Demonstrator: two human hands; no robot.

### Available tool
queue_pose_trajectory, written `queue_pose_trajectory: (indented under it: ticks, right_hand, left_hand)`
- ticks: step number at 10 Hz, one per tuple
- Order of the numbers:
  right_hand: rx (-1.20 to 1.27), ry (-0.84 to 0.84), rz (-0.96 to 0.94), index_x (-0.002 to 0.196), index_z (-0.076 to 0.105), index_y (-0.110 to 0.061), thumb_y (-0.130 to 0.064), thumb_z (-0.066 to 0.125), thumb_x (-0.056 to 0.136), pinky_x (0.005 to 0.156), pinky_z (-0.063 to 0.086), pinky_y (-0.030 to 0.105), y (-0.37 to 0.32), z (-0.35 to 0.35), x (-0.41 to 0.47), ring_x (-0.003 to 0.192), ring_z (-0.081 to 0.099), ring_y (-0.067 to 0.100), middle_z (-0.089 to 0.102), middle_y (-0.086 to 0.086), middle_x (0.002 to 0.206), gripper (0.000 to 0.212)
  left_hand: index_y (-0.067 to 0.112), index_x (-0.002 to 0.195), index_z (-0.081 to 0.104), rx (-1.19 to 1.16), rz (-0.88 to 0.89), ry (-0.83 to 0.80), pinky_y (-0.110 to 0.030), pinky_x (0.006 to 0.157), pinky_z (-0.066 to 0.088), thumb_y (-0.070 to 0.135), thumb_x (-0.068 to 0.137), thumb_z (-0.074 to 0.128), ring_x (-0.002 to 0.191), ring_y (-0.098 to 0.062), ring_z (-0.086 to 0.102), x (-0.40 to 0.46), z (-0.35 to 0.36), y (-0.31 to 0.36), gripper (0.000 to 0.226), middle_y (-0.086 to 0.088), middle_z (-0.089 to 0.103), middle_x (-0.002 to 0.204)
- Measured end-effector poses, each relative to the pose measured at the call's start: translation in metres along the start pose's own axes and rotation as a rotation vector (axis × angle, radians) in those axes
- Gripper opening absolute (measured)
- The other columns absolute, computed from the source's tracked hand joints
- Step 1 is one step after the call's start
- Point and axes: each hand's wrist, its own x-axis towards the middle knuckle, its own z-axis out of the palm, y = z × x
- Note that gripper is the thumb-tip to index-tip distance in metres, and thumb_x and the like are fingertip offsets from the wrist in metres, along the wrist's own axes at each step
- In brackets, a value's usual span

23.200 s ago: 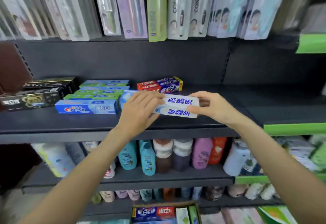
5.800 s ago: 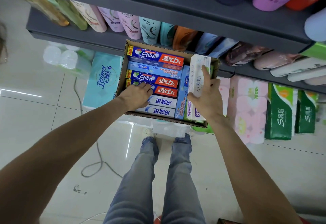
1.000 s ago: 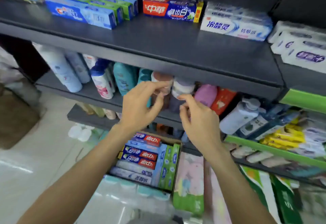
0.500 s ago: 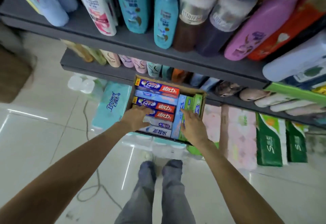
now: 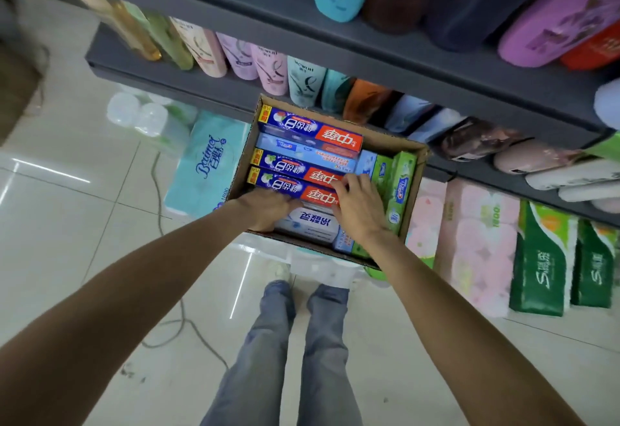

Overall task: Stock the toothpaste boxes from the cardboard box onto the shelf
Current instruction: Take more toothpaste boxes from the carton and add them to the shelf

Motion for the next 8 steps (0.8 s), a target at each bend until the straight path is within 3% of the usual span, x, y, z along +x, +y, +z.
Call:
queue_pose_trajectory:
  ticks: [2, 3, 4, 5, 6, 7, 8]
  right_hand:
    - [-0.158, 0.001, -0.108, 0.12, 0.052, -0.009, -0.023, 0.063, 0.087, 0.099, 0.037, 0.036, -0.009, 0.001, 0.027, 0.112, 0.049, 0.026, 0.059, 0.009, 0.118, 0.037]
    - [-0.049, -0.03, -0.105, 0.116, 0.056, -0.012, -0.028, 0.067, 0.084, 0.096, 0.037, 0.035, -0.004, -0.001, 0.028, 0.111, 0.052, 0.024, 0.061, 0.007, 0.116, 0.038]
    - [0.378, -0.064, -0.007, 0.114, 0.06, -0.015, -0.036, 0.065, 0.085, 0.086, 0.043, 0.032, 0.005, -0.019, 0.023, 0.104, 0.057, 0.021, 0.064, 0.002, 0.111, 0.036]
    - [0.76, -0.074, 0.079, 0.108, 0.064, -0.014, -0.04, 0.049, 0.094, 0.071, 0.047, 0.03, 0.006, -0.052, 0.005, 0.086, 0.062, 0.018, 0.067, 0.002, 0.095, 0.033]
    - [0.895, -0.087, 0.088, 0.097, 0.066, -0.014, -0.048, 0.042, 0.095, 0.072, 0.046, 0.036, 0.0, -0.093, -0.025, 0.077, 0.062, 0.025, 0.066, 0.021, 0.09, 0.042]
    - [0.905, -0.15, 0.0, 0.089, 0.063, -0.023, -0.033, 0.059, 0.09, 0.068, 0.043, 0.022, -0.01, -0.136, -0.054, 0.071, 0.058, 0.004, 0.068, 0.001, 0.083, 0.01]
    - [0.778, -0.041, -0.117, 0.098, 0.061, -0.022, -0.032, 0.065, 0.086, 0.08, 0.046, 0.026, -0.02, -0.183, -0.074, 0.089, 0.061, 0.007, 0.066, -0.007, 0.097, 0.016]
  left_hand:
    - [0.023, 0.136, 0.042, 0.029, 0.028, -0.005, -0.034, 0.092, 0.043, 0.033, 0.091, 0.053, 0.119, -0.023, 0.051, -0.007, -0.002, 0.003, 0.048, -0.003, 0.053, 0.133]
    - [0.028, 0.14, 0.034, 0.03, 0.077, 0.115, -0.036, 0.098, 0.04, 0.04, 0.093, 0.049, 0.126, -0.021, 0.043, -0.023, -0.018, 0.002, 0.051, -0.001, 0.047, 0.138]
    - [0.029, 0.147, 0.023, 0.057, 0.146, 0.176, -0.033, 0.106, 0.033, 0.046, 0.096, 0.04, 0.131, -0.018, 0.036, -0.044, -0.041, 0.002, 0.056, 0.002, 0.04, 0.145]
    - [0.026, 0.147, 0.025, -0.056, 0.16, 0.24, -0.029, 0.104, 0.032, 0.045, 0.096, 0.041, 0.131, -0.017, 0.036, -0.064, -0.056, 0.001, 0.057, 0.003, 0.04, 0.146]
    - [0.02, 0.137, 0.045, -0.138, 0.171, 0.359, -0.032, 0.087, 0.044, 0.039, 0.091, 0.056, 0.117, -0.024, 0.051, -0.088, -0.079, 0.003, 0.051, -0.003, 0.055, 0.13]
    - [0.016, 0.115, 0.061, -0.029, 0.237, 0.513, -0.03, 0.076, 0.047, 0.025, 0.072, 0.077, 0.092, -0.025, 0.059, -0.112, -0.109, 0.005, 0.047, -0.004, 0.066, 0.101]
    - [0.02, 0.111, 0.06, 0.092, 0.353, 0.688, -0.031, 0.081, 0.039, 0.013, 0.067, 0.078, 0.093, -0.021, 0.056, -0.131, -0.153, 0.012, 0.048, 0.001, 0.067, 0.101]
